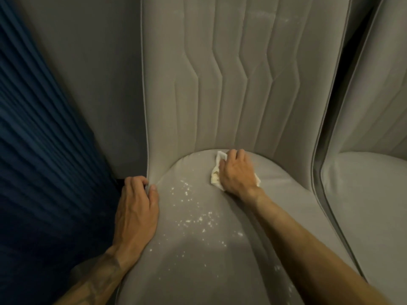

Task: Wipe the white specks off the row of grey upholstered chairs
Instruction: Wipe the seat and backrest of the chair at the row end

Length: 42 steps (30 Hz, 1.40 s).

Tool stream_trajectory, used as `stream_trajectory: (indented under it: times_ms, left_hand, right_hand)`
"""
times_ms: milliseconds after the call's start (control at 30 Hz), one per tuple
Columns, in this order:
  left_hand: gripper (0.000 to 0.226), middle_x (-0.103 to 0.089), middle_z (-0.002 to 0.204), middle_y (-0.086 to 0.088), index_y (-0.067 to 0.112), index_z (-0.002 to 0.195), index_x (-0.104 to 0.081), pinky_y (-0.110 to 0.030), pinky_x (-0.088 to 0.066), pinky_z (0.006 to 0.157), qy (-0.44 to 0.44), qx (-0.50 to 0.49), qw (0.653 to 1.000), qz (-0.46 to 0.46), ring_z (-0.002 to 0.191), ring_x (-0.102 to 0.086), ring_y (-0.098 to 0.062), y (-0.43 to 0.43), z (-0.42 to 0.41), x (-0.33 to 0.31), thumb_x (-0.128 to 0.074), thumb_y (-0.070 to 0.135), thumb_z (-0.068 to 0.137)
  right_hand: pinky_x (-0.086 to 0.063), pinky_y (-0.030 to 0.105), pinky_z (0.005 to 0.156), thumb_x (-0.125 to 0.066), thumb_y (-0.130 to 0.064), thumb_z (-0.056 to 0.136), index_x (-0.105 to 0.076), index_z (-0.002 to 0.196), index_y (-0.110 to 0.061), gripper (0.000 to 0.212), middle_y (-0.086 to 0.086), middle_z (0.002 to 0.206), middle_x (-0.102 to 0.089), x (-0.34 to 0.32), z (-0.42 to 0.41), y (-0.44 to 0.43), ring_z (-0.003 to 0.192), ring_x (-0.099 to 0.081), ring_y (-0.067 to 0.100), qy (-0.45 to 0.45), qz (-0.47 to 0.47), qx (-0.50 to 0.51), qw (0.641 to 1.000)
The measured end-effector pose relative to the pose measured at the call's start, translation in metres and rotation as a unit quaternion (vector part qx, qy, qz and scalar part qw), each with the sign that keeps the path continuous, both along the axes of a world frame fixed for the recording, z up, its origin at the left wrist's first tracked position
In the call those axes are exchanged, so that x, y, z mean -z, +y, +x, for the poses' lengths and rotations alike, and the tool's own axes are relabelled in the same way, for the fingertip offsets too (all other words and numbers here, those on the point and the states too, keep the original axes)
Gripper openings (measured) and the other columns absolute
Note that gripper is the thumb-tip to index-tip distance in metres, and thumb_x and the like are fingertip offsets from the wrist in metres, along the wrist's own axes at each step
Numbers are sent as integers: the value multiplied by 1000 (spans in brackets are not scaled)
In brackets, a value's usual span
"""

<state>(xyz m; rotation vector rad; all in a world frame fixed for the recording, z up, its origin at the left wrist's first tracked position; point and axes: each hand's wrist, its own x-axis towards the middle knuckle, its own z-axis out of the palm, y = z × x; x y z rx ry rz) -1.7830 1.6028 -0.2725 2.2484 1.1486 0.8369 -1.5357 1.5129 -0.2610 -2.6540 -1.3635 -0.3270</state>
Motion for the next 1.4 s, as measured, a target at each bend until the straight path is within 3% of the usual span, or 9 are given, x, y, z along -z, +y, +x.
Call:
stream_trajectory:
  times_ms: [167, 233, 333, 533, 700, 900, 1067, 1267, 1400]
  left_hand:
    - [9, -45, 101, -1, 20, 103, -41, -49, -51, 73, 1, -2, 1000, 4, 84, -51, -22, 1, -1, 0, -45, 27, 107]
    - [9, -44, 103, -1, 22, 104, -40, -49, -51, 72, -2, 3, 1000, 4, 84, -52, -22, 0, -1, 1, -45, 28, 106]
    - [12, -42, 108, -1, 23, 106, -38, -49, -53, 74, 4, 7, 1000, 2, 89, -54, -24, 1, -1, 2, -48, 29, 105]
    - [15, -42, 107, -1, 26, 105, -36, -49, -52, 74, 11, 6, 1000, 12, 89, -53, -25, 5, -2, 5, -50, 31, 103]
    - [12, -43, 106, -2, 25, 104, -36, -51, -52, 75, 10, 5, 1000, 5, 87, -53, -27, 4, -1, 4, -47, 30, 103]
    - [7, -46, 104, -6, 19, 103, -41, -49, -49, 74, 7, -7, 1000, 8, 85, -53, -27, 3, -1, 1, -47, 20, 105]
    - [5, -48, 108, -9, 13, 109, -45, -53, -49, 81, 13, -5, 1000, 4, 89, -52, -29, 3, 0, 0, -41, 17, 109]
    - [5, -48, 108, -10, 13, 109, -45, -52, -48, 81, 2, 1, 1000, -4, 93, -52, -29, 3, -2, 2, -40, 16, 108]
    - [4, -47, 107, -7, 14, 109, -44, -49, -48, 80, 9, 6, 1000, 3, 91, -51, -27, 3, -3, 0, -40, 15, 108]
  right_hand:
    - [-40, 45, 80, -40, -30, 102, -54, 105, -5, 28, 19, 103, -54, 9, -38, 8, 90, -50, 34, 80, 71, -161, 981]
    - [-36, 44, 85, -40, -30, 104, -52, 112, -5, 29, 20, 111, -53, 6, -16, 5, 99, -50, 36, 98, 60, -109, 987]
    - [-34, 43, 90, -31, -28, 105, -49, 120, -6, 32, 17, 122, -51, 2, 3, 18, 111, -46, 33, 35, -2, 6, 999]
    - [-37, 45, 82, -43, -28, 102, -54, 108, -2, 28, 22, 107, -54, 8, -57, 26, 93, -50, 36, 101, 59, -206, 972]
    - [-33, 43, 90, -31, -28, 106, -49, 116, -4, 32, 19, 119, -52, -4, -14, 35, 110, -47, 34, 37, -1, -44, 998]
    - [-38, 45, 81, -42, -29, 101, -55, 105, -3, 30, 22, 104, -54, 8, -77, 35, 92, -50, 36, 93, 46, -241, 965]
    - [-31, 42, 90, -32, -29, 106, -51, 114, -3, 33, 20, 117, -53, -6, -41, 48, 108, -48, 35, 39, 18, -103, 994]
    - [-38, 42, 82, -41, -32, 102, -52, 106, -7, 28, 17, 106, -53, 2, -100, 30, 90, -48, 32, 110, 34, -277, 954]
    - [-36, 42, 92, -35, -31, 105, -50, 116, -4, 33, 20, 118, -51, -7, -74, 50, 105, -48, 35, 76, 15, -162, 984]
